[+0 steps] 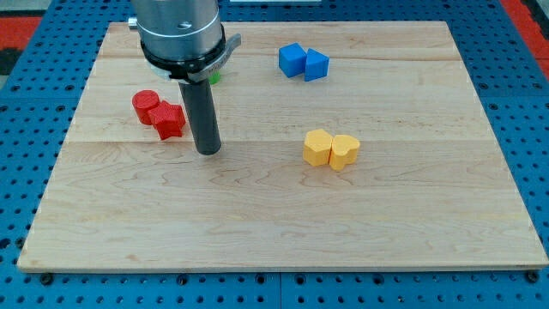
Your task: Move the red star into the blue cube
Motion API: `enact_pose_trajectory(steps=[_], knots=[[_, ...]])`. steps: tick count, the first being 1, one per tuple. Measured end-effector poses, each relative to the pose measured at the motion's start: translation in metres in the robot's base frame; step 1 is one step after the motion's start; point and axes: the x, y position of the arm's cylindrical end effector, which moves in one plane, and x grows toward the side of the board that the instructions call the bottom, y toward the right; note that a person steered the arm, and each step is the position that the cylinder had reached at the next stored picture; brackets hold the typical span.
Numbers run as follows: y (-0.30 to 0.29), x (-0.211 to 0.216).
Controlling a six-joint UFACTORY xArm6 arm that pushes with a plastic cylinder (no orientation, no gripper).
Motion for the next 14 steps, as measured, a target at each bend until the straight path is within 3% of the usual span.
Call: enact_pose_trajectory(steps=[3,12,14], knots=[[0.043,0.009],[0.046,0.006],[0.100,0.030]])
